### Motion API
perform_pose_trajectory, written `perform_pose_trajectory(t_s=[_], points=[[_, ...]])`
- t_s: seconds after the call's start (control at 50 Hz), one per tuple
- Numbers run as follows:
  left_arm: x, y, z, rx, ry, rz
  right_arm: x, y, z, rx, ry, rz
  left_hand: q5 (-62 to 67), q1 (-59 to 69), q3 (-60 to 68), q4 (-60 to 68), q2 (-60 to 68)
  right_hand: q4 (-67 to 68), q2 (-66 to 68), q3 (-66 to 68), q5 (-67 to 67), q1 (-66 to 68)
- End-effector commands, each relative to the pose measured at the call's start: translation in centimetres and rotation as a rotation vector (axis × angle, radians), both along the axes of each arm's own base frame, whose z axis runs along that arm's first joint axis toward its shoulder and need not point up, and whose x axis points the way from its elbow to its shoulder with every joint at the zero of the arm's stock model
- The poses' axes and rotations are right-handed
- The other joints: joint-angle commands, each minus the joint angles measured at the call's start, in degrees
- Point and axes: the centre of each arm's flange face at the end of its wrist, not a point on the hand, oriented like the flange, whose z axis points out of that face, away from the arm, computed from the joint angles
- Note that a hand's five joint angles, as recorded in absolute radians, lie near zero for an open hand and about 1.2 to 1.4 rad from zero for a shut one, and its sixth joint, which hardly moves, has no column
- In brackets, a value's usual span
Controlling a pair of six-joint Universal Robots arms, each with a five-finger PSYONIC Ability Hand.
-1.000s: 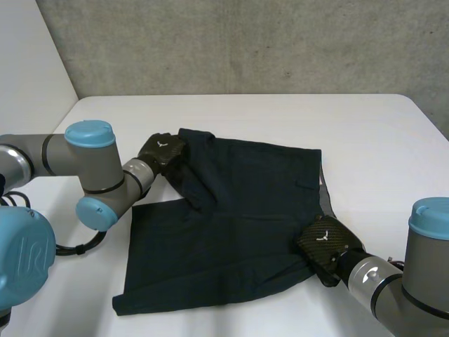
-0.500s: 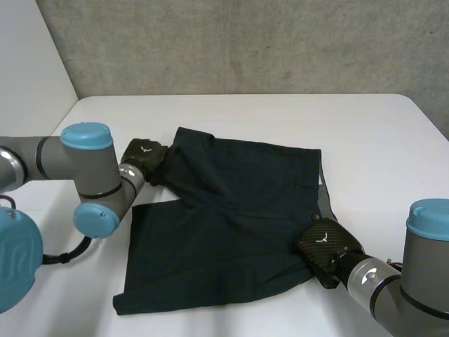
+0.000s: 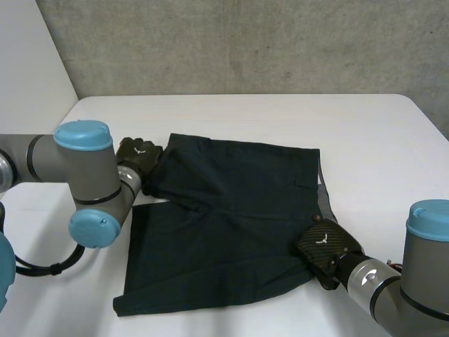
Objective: Fold the shorts.
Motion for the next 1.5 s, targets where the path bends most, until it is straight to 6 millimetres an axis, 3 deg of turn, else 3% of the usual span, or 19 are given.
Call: perform_pose_trajectory(t_s=[0.02,0.12,0.18,0.28,0.42,0.58,0.62,0.72,0.8,1.02,1.2,1.34,1.5], points=[[-0.3,-0.6,-0.1,0.005,0.027,-0.075,0.0,0.0,0.0,0.001,0.000,0.000,2.9,2.9,1.7,2.6,2.3,11.6,12.5,12.4,14.1,22.8],[0.1,-0.9,-1.7,0.042,0.012,-0.076,0.0,0.0,0.0,0.000,-0.001,0.002,8.4,8.4,7.2,8.1,7.8,11.6,12.5,12.4,14.1,22.8],[0.1,-1.0,-2.0,0.054,0.005,-0.068,0.0,0.0,0.0,0.001,-0.001,0.002,29.6,29.5,28.4,29.2,28.9,11.6,12.5,12.4,14.1,22.8],[0.7,-1.2,-1.7,0.052,-0.023,-0.038,0.0,0.0,0.0,0.000,-0.001,0.002,50.8,50.7,49.6,50.4,50.2,11.6,12.5,12.4,14.1,22.8],[2.3,-1.3,-1.6,0.028,-0.109,0.133,0.0,0.0,0.0,-0.001,0.000,-0.001,50.8,50.8,49.6,50.5,50.2,11.6,12.5,12.4,14.1,22.8],[1.9,-0.2,-1.9,0.044,-0.117,0.137,0.0,0.0,0.0,-0.001,0.001,-0.002,49.0,49.0,47.8,48.7,48.4,11.6,12.5,12.4,14.1,22.8],[1.8,-0.1,-1.9,0.043,-0.119,0.140,0.0,0.0,0.0,-0.001,0.002,-0.004,43.8,43.8,42.6,43.5,43.2,11.6,12.5,12.4,14.1,22.8],[1.4,0.4,-1.8,0.040,-0.124,0.138,-0.1,0.0,0.0,0.000,0.002,-0.005,9.6,9.5,8.4,9.2,8.9,11.6,12.5,12.4,14.1,22.8],[1.4,0.6,-0.9,0.028,-0.110,0.141,-0.1,0.0,0.0,0.000,0.002,-0.004,-6.5,-6.5,-7.7,-6.8,-7.1,11.6,12.5,12.4,14.1,22.8],[0.5,0.9,2.5,0.004,0.062,0.038,0.0,0.0,0.0,0.001,0.001,-0.001,2.4,2.3,1.2,2.1,1.8,11.6,12.5,12.4,14.1,22.8],[-0.1,-1.4,4.3,-0.041,0.161,-0.045,0.0,0.0,0.0,0.001,0.001,-0.001,8.1,8.1,6.9,7.8,7.5,11.6,12.5,12.4,14.1,22.8],[0.5,-3.0,1.0,0.029,0.127,-0.017,-0.1,0.0,0.0,0.001,0.000,-0.003,8.8,8.7,7.6,8.5,8.2,11.6,12.5,12.4,14.1,22.8],[1.0,-2.9,-1.9,0.091,0.060,0.010,-0.1,-0.1,0.0,0.003,0.000,-0.005,8.5,8.4,7.3,8.1,7.8,11.6,12.5,12.4,14.1,22.8]])
